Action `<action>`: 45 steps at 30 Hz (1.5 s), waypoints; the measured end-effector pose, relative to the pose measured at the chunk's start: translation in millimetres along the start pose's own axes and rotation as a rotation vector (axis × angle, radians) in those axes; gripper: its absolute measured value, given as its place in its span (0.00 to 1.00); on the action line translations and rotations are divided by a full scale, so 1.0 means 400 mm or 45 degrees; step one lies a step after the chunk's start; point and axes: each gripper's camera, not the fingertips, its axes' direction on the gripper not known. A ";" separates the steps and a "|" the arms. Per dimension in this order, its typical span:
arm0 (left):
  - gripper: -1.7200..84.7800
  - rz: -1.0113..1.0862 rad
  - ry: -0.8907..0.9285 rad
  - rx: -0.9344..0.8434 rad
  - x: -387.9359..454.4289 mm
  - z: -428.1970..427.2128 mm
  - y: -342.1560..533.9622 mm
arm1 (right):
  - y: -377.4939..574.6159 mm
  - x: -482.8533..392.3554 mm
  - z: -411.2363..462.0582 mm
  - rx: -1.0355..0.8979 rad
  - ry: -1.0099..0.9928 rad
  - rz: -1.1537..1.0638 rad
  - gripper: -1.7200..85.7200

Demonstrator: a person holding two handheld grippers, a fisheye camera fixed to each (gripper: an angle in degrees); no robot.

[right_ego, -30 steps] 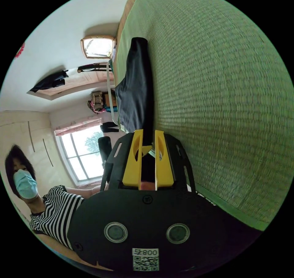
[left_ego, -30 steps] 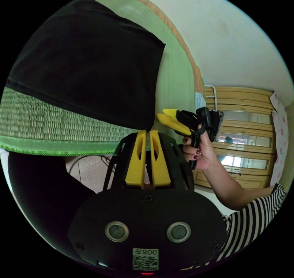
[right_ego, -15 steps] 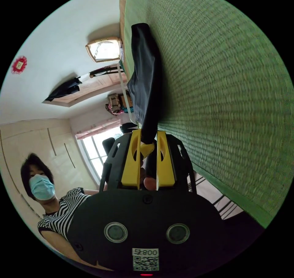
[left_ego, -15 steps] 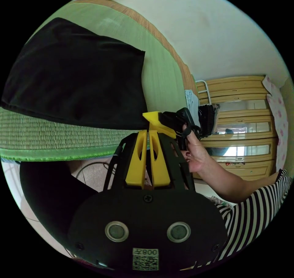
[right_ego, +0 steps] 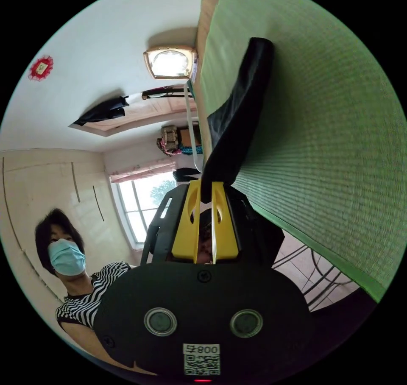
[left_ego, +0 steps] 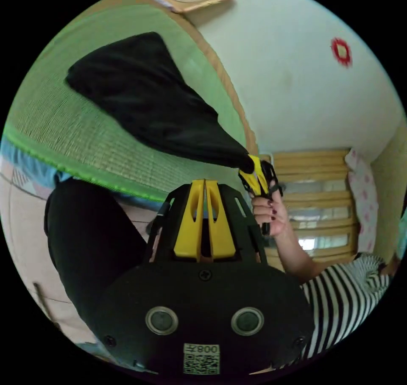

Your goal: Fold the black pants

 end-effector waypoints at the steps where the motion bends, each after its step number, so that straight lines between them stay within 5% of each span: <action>1: 0.08 -0.123 0.122 0.070 -0.050 -0.025 -0.001 | -0.004 -0.027 0.015 -0.004 -0.008 -0.025 0.05; 12: 0.16 -0.529 0.589 0.444 -0.277 -0.141 -0.010 | -0.034 -0.221 0.154 -0.073 0.045 -0.180 0.05; 32: 0.18 -0.646 0.681 0.558 -0.298 -0.198 -0.089 | 0.084 -0.373 0.207 -0.019 0.015 -0.164 0.05; 45: 0.17 -0.703 0.518 0.447 -0.153 -0.117 -0.129 | 0.184 -0.534 0.182 -0.033 0.012 -0.202 0.04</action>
